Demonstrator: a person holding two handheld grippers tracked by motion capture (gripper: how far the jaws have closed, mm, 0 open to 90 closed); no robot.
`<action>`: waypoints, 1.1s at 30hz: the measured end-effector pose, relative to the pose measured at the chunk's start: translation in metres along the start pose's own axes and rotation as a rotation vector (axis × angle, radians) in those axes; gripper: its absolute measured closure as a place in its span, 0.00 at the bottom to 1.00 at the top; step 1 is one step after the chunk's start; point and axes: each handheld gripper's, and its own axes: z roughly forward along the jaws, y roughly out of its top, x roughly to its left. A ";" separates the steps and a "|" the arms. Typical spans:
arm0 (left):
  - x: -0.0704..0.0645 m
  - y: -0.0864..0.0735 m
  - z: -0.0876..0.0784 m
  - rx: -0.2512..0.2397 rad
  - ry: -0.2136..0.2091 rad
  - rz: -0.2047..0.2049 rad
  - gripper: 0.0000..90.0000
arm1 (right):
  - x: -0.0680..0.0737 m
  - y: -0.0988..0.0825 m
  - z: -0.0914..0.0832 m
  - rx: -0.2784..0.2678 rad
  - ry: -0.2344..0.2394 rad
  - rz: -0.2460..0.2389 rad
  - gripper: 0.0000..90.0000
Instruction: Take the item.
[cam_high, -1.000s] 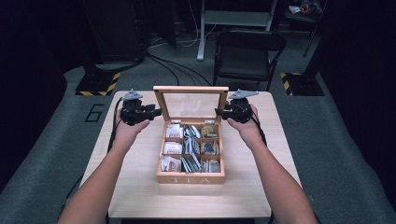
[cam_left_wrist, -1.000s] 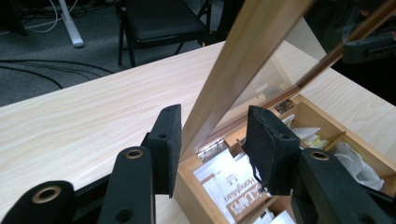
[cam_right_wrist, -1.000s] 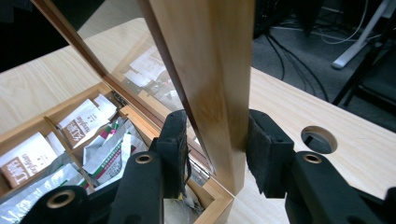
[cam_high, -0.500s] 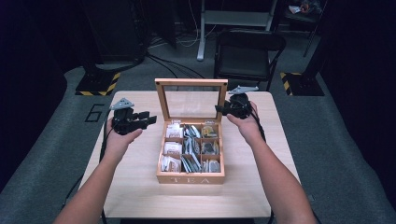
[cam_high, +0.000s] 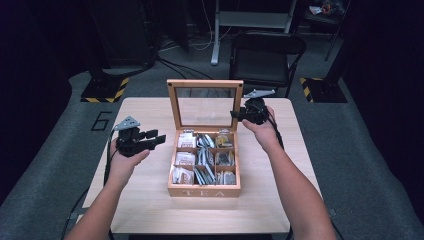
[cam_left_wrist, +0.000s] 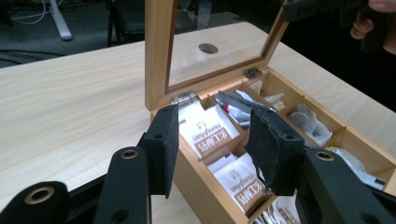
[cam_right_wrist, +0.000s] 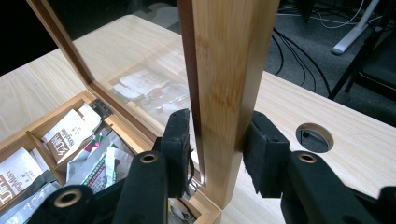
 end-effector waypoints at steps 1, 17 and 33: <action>-0.001 -0.002 0.000 0.005 0.004 0.005 0.59 | 0.000 0.000 0.000 0.001 -0.001 0.006 0.70; -0.003 -0.039 -0.005 0.035 0.018 -0.001 0.58 | -0.006 0.003 0.008 -0.001 -0.015 0.039 0.70; -0.010 -0.058 -0.005 0.051 0.011 -0.001 0.57 | -0.011 0.006 0.019 0.007 -0.047 0.078 0.69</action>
